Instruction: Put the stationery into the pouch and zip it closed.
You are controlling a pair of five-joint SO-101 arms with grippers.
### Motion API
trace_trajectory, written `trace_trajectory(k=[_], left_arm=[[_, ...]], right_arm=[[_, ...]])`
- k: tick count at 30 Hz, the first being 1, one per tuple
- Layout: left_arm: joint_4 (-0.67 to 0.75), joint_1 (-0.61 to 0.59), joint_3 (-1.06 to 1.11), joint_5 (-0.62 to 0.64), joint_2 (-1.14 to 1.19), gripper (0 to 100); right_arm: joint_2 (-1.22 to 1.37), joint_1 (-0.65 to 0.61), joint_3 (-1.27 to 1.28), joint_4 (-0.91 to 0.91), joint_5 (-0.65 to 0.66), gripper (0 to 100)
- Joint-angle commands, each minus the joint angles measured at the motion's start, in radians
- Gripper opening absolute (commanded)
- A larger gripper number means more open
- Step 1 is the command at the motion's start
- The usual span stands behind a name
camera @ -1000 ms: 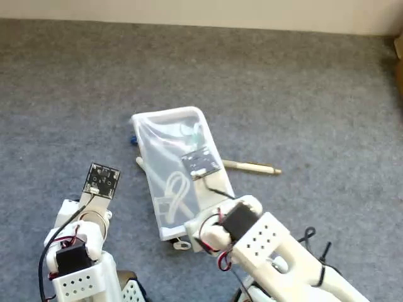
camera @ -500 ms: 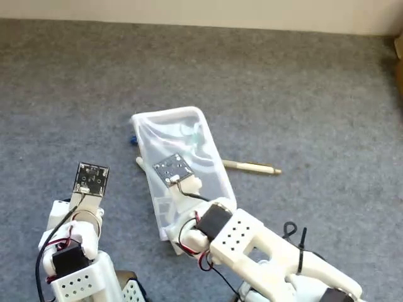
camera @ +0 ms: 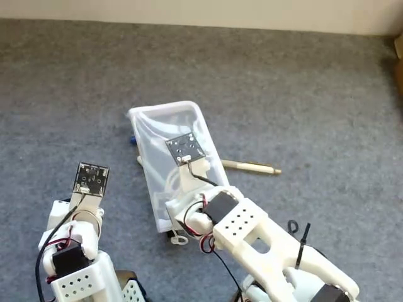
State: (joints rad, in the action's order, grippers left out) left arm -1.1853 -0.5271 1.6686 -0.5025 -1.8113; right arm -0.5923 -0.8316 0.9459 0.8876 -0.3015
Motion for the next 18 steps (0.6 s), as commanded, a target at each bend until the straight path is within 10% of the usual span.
trace_trajectory(k=[1, 18], left_arm=[[0.018, -0.013, -0.002, 0.014, -0.007, 1], [0.023, -0.012, 0.010, 0.012, -0.007, 1]], right_arm=[[-0.041, 0.001, -0.077, 0.065, -0.002, 0.4], [-0.257, -0.085, 0.111, 0.081, -0.006, 0.4]])
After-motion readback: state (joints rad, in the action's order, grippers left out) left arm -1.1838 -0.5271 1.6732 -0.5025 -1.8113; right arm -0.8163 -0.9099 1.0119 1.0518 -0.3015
